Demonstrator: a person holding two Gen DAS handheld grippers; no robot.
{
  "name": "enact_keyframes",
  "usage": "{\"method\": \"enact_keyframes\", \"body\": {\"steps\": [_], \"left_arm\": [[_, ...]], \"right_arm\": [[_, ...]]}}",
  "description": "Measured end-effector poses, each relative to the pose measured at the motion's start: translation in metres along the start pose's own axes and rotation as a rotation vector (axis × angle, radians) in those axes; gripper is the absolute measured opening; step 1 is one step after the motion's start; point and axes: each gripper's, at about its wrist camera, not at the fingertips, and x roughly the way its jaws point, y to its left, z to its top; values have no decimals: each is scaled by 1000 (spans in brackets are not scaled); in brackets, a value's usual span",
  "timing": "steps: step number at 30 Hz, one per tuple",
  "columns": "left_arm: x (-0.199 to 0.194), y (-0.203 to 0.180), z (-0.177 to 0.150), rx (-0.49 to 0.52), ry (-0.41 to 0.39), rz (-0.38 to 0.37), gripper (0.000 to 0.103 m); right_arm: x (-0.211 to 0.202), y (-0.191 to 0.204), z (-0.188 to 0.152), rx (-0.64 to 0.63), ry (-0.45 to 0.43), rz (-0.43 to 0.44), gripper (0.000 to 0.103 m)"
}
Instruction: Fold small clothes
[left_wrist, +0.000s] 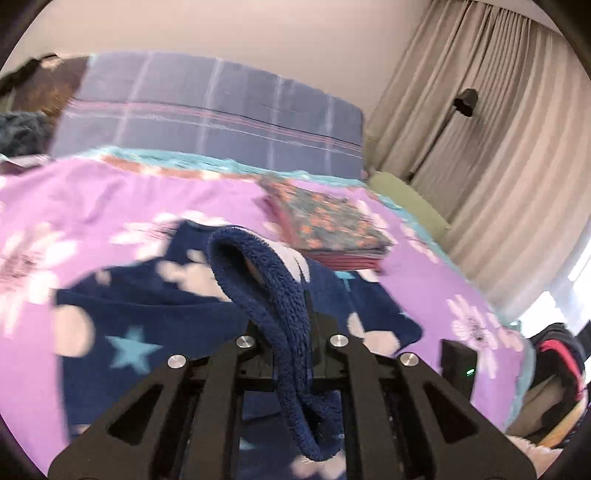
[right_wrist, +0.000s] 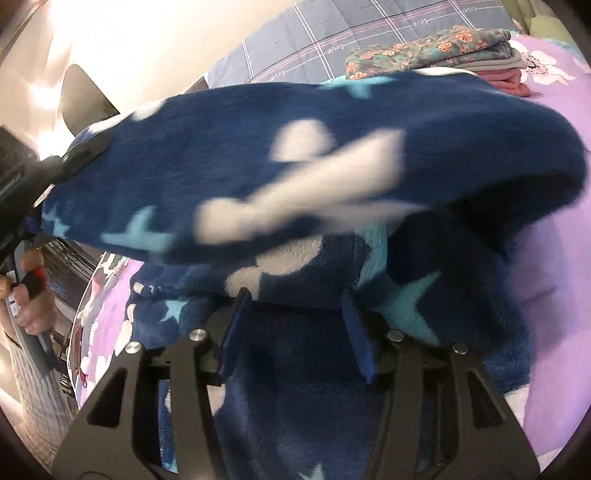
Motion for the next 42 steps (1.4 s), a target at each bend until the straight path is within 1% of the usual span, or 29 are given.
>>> {"method": "enact_keyframes", "body": {"steps": [2,4,7,8,10,11,12,13,14,15,17,18,20,21,22,24,26,27,29,31,32,33,34,35,37,38,40,41,42], "left_arm": [[-11,20,0,-24,-13,59,9],[-24,52,-3,-101,-40,95,9],[-33,85,-11,-153,-40,142,10],[-32,98,-15,-166,-34,173,12],[-26,119,-25,-208,-21,263,28],[-24,132,-31,-233,-18,346,44],[-26,140,-37,-242,-32,401,50],[-28,146,-42,-239,-52,447,50],[-29,149,-44,-239,-57,448,50],[-29,150,-47,-244,-53,426,50],[-23,140,-52,-230,-31,349,50],[-18,129,-55,-186,-14,318,50],[-3,105,-62,-79,25,292,50],[4,94,-67,-30,51,290,51],[18,84,-74,37,99,305,51],[35,78,-93,111,167,359,52],[44,75,-101,157,164,404,55],[45,73,-100,161,165,412,55],[45,72,-99,164,169,424,56],[42,72,-102,171,164,429,57],[41,73,-103,170,161,429,57],[39,73,-102,170,158,427,58],[38,73,-103,170,155,432,58],[37,73,-103,170,152,437,58],[27,65,-103,164,141,466,59],[21,62,-103,157,139,465,59],[-4,54,-110,153,126,442,64],[-17,51,-114,159,118,431,68],[-30,49,-120,167,109,430,70]], "right_arm": [[1,2,-2,-16,2,-7,58],[0,4,-5,-29,4,-9,61],[4,6,-5,-33,6,-11,62],[3,6,-5,-32,6,-10,62],[2,5,-5,-32,5,-9,62],[2,4,-4,-32,5,-10,62],[2,4,-4,-33,6,-11,62],[2,4,-4,-35,7,-12,63],[3,5,-4,-38,7,-13,63],[4,6,-4,-41,8,-15,63],[4,6,-3,-44,10,-15,64],[3,6,-3,-46,9,-17,64],[2,10,-4,-56,8,-33,63],[-2,15,-5,-75,6,-51,62],[-5,19,-5,-97,2,-56,61],[-17,31,-5,-161,-16,-27,55],[-29,41,-1,-229,-40,7,55],[-35,43,3,-261,-65,15,55],[-38,40,11,-276,-98,-43,57],[-23,20,20,-249,-65,-206,59],[-8,6,21,-209,-10,-275,54],[1,-9,20,-151,32,-254,54],[-4,-15,20,-113,5,-210,54],[-13,-11,20,-111,-9,-207,53],[-32,-3,15,-122,-37,-222,54],[-43,0,9,-139,-51,-230,59],[-64,2,-6,-179,-63,-248,59],[-74,-1,-14,-189,-63,-261,60],[-86,-6,-24,-186,-63,-271,60]]}}
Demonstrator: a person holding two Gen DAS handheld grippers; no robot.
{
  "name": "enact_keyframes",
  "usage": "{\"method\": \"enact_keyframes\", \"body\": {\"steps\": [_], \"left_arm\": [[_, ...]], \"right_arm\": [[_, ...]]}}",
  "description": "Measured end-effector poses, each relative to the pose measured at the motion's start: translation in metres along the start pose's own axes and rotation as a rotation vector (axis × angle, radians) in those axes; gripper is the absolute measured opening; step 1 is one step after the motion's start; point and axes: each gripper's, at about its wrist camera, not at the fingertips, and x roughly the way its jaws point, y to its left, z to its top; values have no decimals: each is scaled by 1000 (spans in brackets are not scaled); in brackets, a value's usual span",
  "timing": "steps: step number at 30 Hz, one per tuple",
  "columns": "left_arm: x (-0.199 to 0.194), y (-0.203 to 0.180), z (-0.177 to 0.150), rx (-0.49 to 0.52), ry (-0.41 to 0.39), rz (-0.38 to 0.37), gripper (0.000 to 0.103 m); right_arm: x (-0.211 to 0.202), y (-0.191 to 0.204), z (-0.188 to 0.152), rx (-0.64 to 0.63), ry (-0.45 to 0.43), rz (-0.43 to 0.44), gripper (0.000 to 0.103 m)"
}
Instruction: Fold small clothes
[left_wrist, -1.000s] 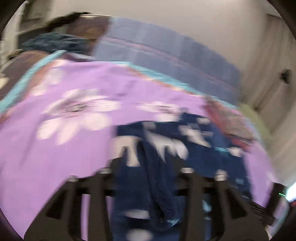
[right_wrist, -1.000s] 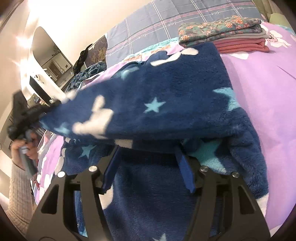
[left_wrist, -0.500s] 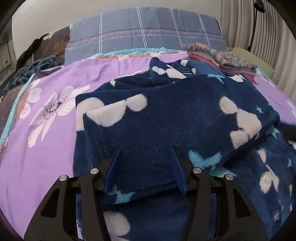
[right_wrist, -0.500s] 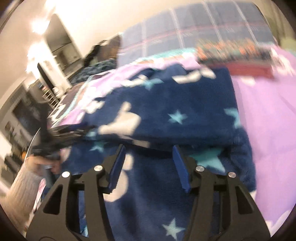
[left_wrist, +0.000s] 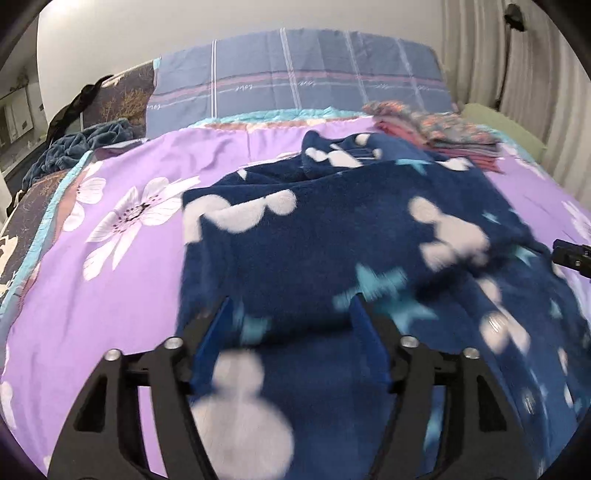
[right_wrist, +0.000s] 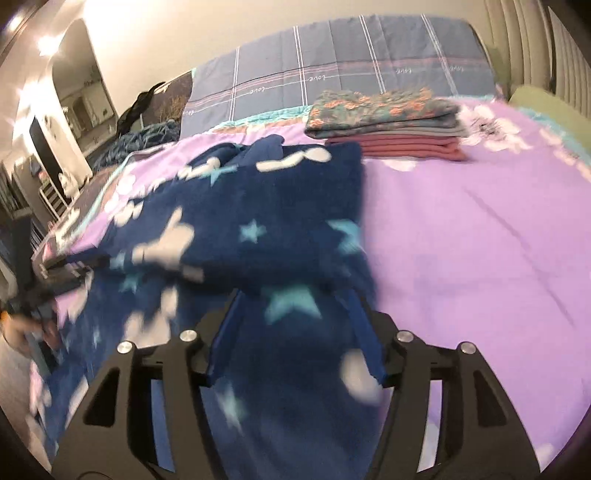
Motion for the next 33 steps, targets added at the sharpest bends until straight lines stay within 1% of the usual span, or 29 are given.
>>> {"method": "enact_keyframes", "body": {"steps": [2,3,6,9,11,13,15,16,20,21,23,25,27,28,29,31,32,33], "left_arm": [[-20,6,-16,2,-6,9,72],[-28,11,-25,-6,3,12,73],[-50,23,-56,-54,65,0,75],[-71,26,-85,-69,88,-12,75],[-82,25,-104,-81,111,-40,75],[-88,24,-119,-91,136,-54,75],[-92,24,-135,-105,165,-57,75],[-95,25,-143,-123,172,-72,75],[-106,31,-160,-216,174,-156,75],[-108,32,-165,-242,178,-191,75],[-114,28,-172,-247,177,-220,75],[-120,20,-175,-219,182,-209,75],[-126,14,-176,-199,185,-175,75],[-128,11,-175,-191,180,-172,75],[-131,8,-174,-180,172,-168,75],[-132,6,-174,-167,168,-154,75],[-130,5,-175,-175,173,-147,76],[-128,7,-175,-186,175,-145,76]], "right_arm": [[-20,-18,-22,51,14,-9,60],[-28,-27,-31,89,23,-9,60],[-48,-50,-58,166,33,8,60],[-67,-54,-74,184,18,30,59],[-77,-52,-83,183,11,63,51],[-85,-49,-92,175,19,84,47],[-91,-45,-100,159,32,96,45],[-94,-44,-105,160,42,104,45],[-104,-47,-125,200,79,150,45],[-110,-47,-131,202,83,162,45],[-118,-45,-140,195,84,170,45],[-128,-40,-149,167,79,141,45],[-142,-30,-152,124,52,94,45],[-147,-25,-151,108,36,99,45],[-154,-16,-150,90,15,132,45],[-163,6,-146,59,-5,244,45],[-163,20,-145,39,1,308,45],[-160,41,-147,5,28,398,45]]}}
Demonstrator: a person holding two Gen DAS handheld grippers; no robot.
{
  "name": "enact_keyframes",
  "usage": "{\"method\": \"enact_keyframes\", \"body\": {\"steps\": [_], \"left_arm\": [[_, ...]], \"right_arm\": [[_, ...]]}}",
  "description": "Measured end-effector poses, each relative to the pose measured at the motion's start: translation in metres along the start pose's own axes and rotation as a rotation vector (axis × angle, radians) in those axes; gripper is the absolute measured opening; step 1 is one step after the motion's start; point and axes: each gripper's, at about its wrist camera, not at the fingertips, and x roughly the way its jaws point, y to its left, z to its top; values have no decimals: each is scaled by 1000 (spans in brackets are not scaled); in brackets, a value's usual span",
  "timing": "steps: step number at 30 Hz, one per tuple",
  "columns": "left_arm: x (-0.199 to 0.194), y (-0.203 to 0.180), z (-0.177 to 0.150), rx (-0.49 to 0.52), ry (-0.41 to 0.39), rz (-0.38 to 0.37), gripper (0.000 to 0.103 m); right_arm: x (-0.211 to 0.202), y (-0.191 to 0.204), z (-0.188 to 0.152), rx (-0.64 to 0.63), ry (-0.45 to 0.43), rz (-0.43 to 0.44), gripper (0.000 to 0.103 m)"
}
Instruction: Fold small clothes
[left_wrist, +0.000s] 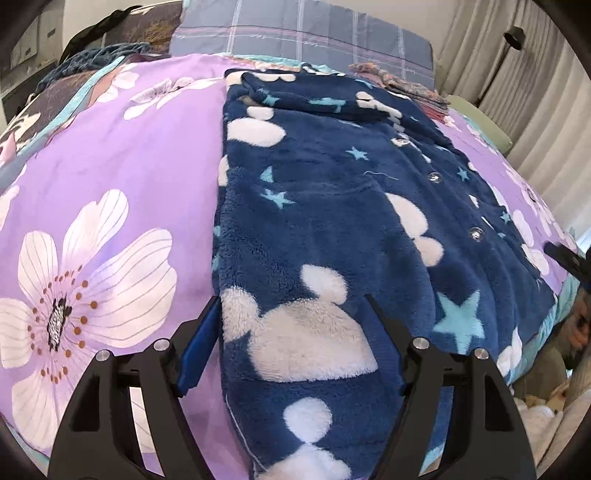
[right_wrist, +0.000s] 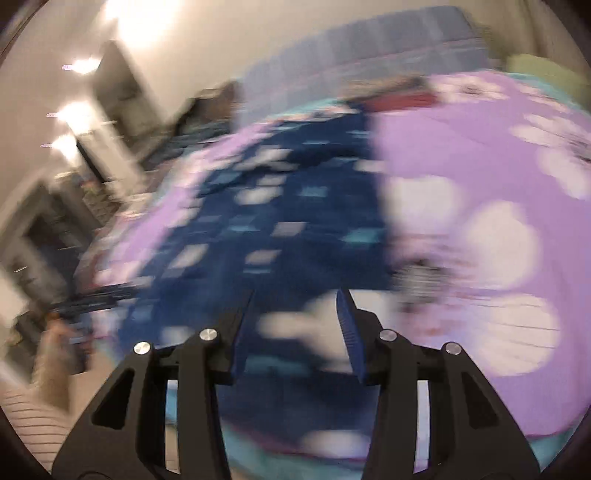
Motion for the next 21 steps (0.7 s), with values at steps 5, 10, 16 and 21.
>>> {"method": "enact_keyframes", "body": {"steps": [5,10,16,21], "left_arm": [[-1,2,-4,-48,-31,6,76],[-5,2,-8,-55,-48,14,76],[-11,6,-10,-57,-65,0,82],[-19,12,-14,-89,-79,-97,82]], "right_arm": [[59,56,-13,-78,160,218,45],[116,66,-23,-48,302,193,48],[120,72,-11,20,309,288,7],[69,56,8,62,215,262,6]]}}
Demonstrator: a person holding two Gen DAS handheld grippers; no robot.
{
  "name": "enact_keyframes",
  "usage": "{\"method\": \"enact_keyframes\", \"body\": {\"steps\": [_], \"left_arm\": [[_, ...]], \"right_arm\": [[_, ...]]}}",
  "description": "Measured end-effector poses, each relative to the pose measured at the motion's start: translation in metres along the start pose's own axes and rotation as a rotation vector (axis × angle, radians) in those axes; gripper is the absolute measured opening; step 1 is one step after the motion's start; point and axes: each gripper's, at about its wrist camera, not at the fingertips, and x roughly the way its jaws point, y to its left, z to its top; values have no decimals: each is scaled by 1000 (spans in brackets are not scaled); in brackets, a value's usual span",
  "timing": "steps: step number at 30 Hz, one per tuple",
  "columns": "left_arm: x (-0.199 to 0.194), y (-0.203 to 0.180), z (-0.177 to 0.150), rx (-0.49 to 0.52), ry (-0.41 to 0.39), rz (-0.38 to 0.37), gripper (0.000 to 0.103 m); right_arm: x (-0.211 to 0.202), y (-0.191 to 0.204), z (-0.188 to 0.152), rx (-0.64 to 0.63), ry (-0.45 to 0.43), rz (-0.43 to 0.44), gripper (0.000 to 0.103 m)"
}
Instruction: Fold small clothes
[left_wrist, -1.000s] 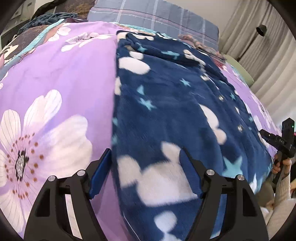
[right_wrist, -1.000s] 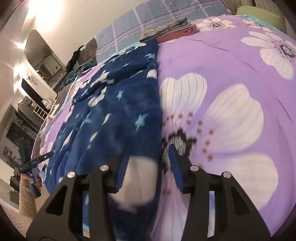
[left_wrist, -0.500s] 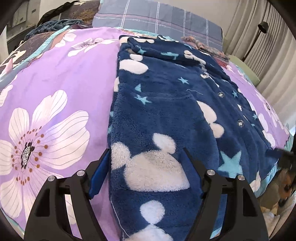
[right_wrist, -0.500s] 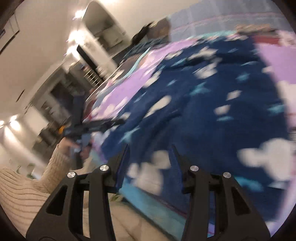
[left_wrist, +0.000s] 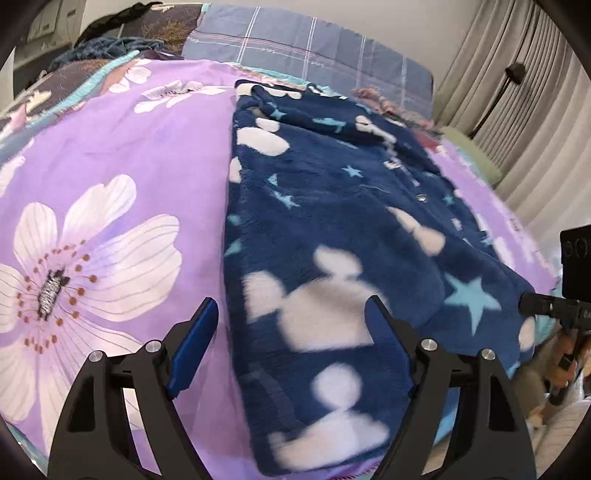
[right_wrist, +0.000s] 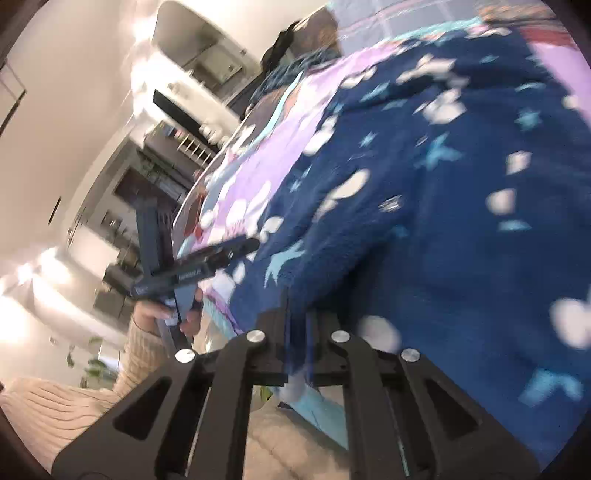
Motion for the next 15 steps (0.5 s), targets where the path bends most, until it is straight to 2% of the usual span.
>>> {"method": "enact_keyframes", "body": {"steps": [3,5,7,9,10,12,13,15], "left_arm": [[3,-2,-3,7,11,-33,82],[12,-7,-7,36,48,-48,82],[15,-14,-11,70,51,-50,80],[15,-19,-17,103,55,-70,64],[14,-19,-18,103,56,-76,60],[12,-16,-20,93,64,-104,41],[11,-15,-21,87,68,-114,38],[8,-14,-23,89,75,-119,34]], "right_arm": [[-7,-6,-6,-19,13,-45,6],[5,-18,-13,22,42,-106,14],[12,-31,-16,64,60,-146,14],[-3,-38,-17,88,6,-171,14],[-15,-41,-17,92,-27,-190,16],[-46,-48,-17,103,-110,-249,27],[-66,-55,-18,117,-164,-293,36],[-97,-71,-24,166,-235,-386,40]]}}
